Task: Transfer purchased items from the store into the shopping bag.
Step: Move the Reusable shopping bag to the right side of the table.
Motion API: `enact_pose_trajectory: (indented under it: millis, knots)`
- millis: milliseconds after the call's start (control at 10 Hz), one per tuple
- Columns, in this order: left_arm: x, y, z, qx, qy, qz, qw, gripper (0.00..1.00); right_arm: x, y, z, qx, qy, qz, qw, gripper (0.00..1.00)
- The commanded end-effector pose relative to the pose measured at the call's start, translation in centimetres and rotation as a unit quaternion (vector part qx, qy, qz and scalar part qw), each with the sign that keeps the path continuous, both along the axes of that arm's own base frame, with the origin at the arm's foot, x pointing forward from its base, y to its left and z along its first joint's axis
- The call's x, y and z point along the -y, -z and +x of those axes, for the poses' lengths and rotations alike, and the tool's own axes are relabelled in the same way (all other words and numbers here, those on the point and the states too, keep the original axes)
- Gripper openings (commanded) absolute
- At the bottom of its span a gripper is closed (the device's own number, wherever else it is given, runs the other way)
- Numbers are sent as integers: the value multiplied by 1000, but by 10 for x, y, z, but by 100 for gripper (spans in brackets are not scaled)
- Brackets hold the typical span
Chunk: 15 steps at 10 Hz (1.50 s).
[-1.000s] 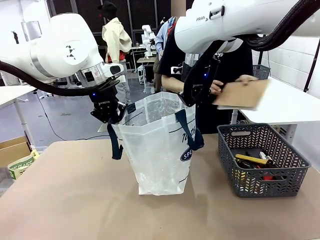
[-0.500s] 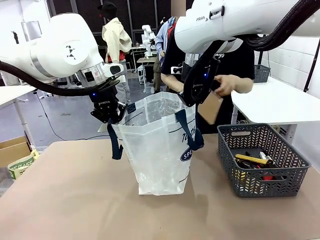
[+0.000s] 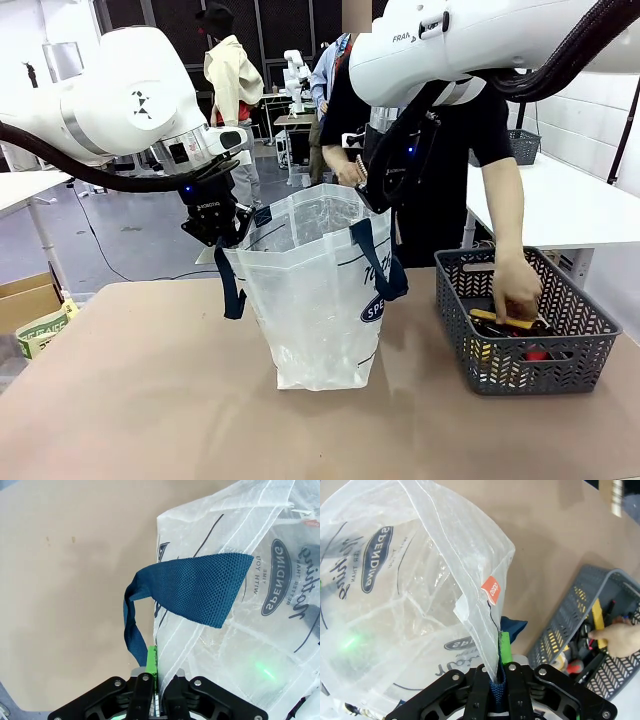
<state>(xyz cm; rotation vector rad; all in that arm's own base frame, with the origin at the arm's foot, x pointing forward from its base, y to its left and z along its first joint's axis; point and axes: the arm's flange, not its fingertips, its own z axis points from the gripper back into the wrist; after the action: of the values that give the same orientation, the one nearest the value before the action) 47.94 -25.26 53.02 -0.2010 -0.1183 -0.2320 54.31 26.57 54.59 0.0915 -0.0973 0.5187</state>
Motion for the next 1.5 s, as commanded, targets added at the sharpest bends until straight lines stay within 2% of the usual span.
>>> enact_pose_trajectory:
  millis: [0,400,500,700,1000,1200,1400]
  knots:
    - [0,-1,0,-2,-8,-1,1000,0,-1,0,0,-2,7,0,1000,0]
    - [0,0,0,0,0,0,1000,0,-1,0,0,-2,7,0,1000,0]
    - [-2,1,3,8,37,-15,999,0,-1,0,0,-2,7,0,1000,0]
    - [-4,2,7,2,77,-22,997,0,-1,0,0,-2,7,0,1000,0]
    - [-5,2,10,0,93,-30,995,0,-1,0,0,-2,7,0,1000,0]
    - [-6,2,12,27,95,-23,995,0,-1,0,0,-2,7,0,1000,0]
    - [-6,1,13,38,90,-23,995,0,-1,0,0,-2,7,0,1000,0]
